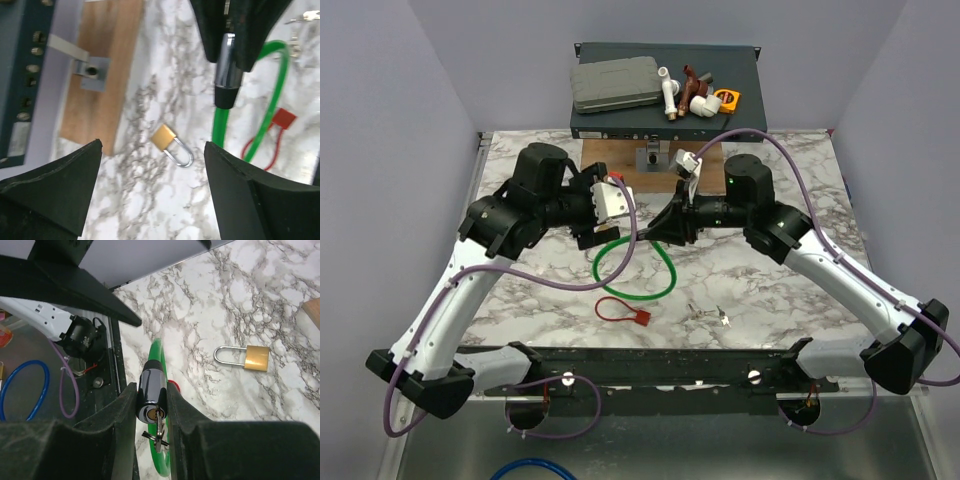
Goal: Unlock with the key
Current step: Unlock the lock.
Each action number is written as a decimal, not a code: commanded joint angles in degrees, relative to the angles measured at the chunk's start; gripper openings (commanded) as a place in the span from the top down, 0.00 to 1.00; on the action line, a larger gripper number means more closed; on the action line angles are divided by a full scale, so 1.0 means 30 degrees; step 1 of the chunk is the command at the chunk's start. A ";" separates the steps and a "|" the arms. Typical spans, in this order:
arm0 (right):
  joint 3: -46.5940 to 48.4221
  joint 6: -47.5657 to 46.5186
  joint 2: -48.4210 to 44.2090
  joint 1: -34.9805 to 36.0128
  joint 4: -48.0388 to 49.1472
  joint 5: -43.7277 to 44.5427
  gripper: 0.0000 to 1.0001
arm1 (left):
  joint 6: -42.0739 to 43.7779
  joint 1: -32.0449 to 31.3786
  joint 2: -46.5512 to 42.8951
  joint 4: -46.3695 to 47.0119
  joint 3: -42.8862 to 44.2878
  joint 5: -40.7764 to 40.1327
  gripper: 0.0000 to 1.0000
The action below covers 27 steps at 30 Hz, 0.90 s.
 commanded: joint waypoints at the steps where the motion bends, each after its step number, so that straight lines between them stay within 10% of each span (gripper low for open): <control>1: 0.0376 -0.0409 -0.0413 0.0126 0.0133 -0.0976 0.99 | -0.0947 0.0426 0.1103 -0.4493 0.0792 0.5246 0.13; 11: 0.0845 -0.0144 -0.0210 0.0409 0.0376 -0.1259 0.99 | -0.1335 0.0737 0.1846 -0.4283 -0.0741 0.8050 0.11; 19: 0.0878 0.0144 -0.0176 0.0879 0.1111 -0.1157 0.99 | -0.0713 0.0954 0.3257 -0.5577 0.0126 0.9886 0.35; 27: 0.0359 0.0385 -0.0233 0.1188 0.1670 -0.1159 0.99 | -0.0619 0.1172 0.3188 -0.5290 -0.0032 0.9924 1.00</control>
